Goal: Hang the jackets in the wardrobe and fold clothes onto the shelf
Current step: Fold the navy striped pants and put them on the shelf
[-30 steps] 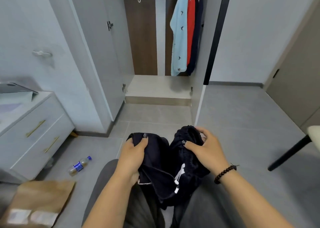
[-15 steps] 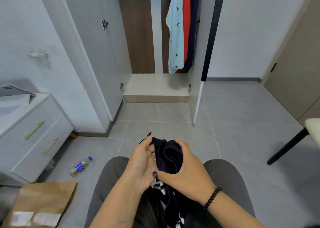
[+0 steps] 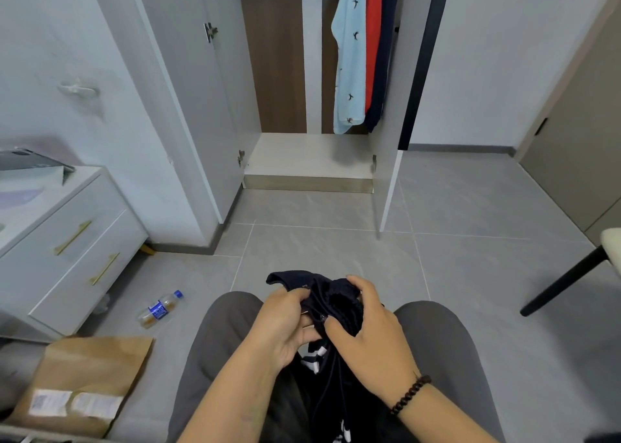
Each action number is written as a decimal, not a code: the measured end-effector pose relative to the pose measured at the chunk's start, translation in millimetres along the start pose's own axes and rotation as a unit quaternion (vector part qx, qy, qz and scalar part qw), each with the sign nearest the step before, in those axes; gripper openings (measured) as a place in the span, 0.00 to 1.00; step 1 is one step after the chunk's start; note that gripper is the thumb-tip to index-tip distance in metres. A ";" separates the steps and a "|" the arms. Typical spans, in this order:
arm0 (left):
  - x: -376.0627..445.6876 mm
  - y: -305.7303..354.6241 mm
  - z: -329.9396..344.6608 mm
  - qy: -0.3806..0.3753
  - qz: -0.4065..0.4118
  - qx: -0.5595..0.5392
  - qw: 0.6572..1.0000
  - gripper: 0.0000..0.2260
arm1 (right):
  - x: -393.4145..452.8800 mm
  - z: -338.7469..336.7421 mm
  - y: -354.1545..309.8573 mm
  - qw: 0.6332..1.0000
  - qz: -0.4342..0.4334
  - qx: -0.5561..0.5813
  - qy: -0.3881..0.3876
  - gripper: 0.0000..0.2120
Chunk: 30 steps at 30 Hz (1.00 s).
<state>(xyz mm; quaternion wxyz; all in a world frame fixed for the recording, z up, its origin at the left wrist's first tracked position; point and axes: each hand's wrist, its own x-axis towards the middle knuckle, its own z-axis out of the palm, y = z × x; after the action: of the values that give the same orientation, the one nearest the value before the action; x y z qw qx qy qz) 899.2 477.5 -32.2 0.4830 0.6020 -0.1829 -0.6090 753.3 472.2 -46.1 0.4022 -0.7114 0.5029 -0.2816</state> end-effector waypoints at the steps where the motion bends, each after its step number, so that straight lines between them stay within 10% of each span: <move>1: 0.0 -0.4 -0.7 -0.006 0.007 0.011 1.000 0.13 | 0.3 -0.8 1.1 1.000 -0.001 0.007 -0.002 0.25; 7: 0.9 20.0 -21.7 0.046 0.090 0.156 0.983 0.11 | 24.5 -31.2 15.3 0.994 0.040 0.087 0.042 0.17; 14: 6.6 69.5 -44.5 0.020 0.228 0.419 0.878 0.08 | 71.2 -82.8 0.8 0.993 0.053 0.079 0.066 0.15; 30: -3.9 64.2 4.0 -0.215 0.184 0.024 0.959 0.21 | 82.8 -48.8 -76.8 0.994 0.010 0.090 -0.054 0.15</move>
<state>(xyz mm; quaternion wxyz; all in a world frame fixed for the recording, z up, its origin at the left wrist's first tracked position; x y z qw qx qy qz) 918.4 449.2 22.5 0.5215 0.4242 -0.4042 -0.6202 779.3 393.2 44.6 0.4938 -0.6815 0.4601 -0.2831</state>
